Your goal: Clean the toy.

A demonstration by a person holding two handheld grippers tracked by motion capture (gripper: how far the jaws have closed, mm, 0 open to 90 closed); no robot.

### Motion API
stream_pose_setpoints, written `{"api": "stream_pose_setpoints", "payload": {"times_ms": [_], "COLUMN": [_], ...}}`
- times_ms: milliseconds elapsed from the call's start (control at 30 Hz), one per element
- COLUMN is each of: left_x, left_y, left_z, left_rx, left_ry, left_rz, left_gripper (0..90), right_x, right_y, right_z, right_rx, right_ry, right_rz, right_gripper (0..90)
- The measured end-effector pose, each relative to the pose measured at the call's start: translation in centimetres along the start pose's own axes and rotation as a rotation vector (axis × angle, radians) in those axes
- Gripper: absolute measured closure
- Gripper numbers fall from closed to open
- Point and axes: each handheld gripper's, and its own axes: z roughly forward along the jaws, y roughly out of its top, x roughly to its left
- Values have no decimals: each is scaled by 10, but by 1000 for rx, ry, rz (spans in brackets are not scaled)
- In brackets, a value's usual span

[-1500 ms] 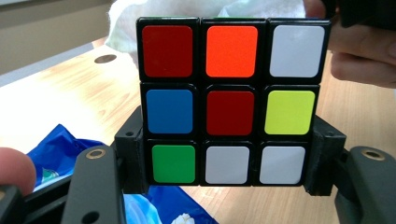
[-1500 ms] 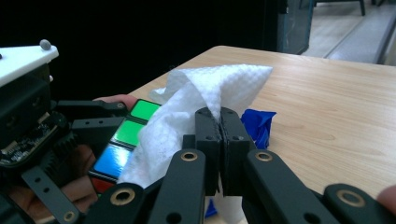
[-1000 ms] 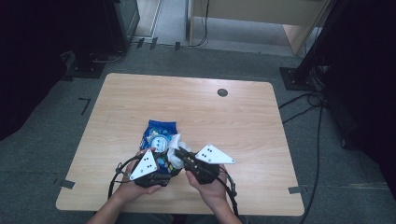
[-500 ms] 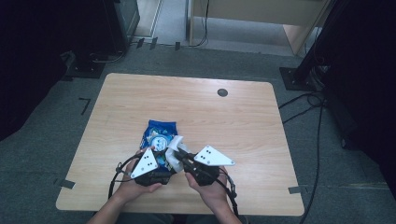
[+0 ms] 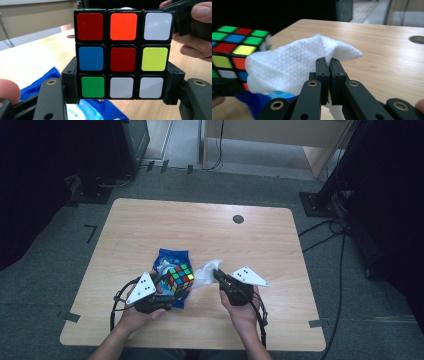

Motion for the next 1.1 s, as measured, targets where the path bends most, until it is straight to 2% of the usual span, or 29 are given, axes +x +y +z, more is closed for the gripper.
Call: {"api": "stream_pose_setpoints", "payload": {"times_ms": [67, 167, 233, 300, 367, 433, 500, 600, 667, 767, 833, 900, 1000, 1100], "left_x": [2, 3, 3, 3, 2, 0, -3, -9, -14, -18, -21, -23, -22, -23], "left_y": [-1, -1, -1, -2, -2, -2, -2, -1, 0, 1, 1, 0, -1, -1], "left_z": [1, 1, 2, 3, 4, 6, 8, 12, 14, 15, 16, 17, 20, 21], "left_rx": [3, 6, 5, 9, 13, 14, 15, 14, 12, 6, 7, 13, 21, 27], "left_ry": [11, 23, 30, 36, 40, 39, 41, 48, 46, 36, 35, 36, 28, 25], "left_rz": [-12, -10, -15, -15, -11, -8, -2, 9, 15, 25, 37, 46, 49, 61], "left_gripper": [342, 341, 341, 342, 342, 342, 341, 341, 341, 341, 341, 341, 341, 334], "right_x": [-5, -9, -9, -9, -4, 6, 20, 40, 50, 57, 55, 53, 54, 50], "right_y": [-1, -1, 0, 3, 6, 10, 12, 11, 7, 2, -1, -4, -5, -4], "right_z": [1, 1, 0, -2, -6, -8, -7, -1, 5, 13, 16, 16, 15, 15], "right_rx": [4, -10, -10, -11, -35, -55, -54, -33, -7, 26, 38, 36, 41, 53], "right_ry": [-31, -73, -81, -69, -1, 79, 152, 219, 251, 216, 201, 249, 207, 215], "right_rz": [9, 25, 37, 49, 74, 90, 102, 116, 126, 131, 173, 219, 206, 209], "right_gripper": [820, 627, 536, 485, 456, 389, 302, 232, 213, 204, 233, 314, 344, 346]}}
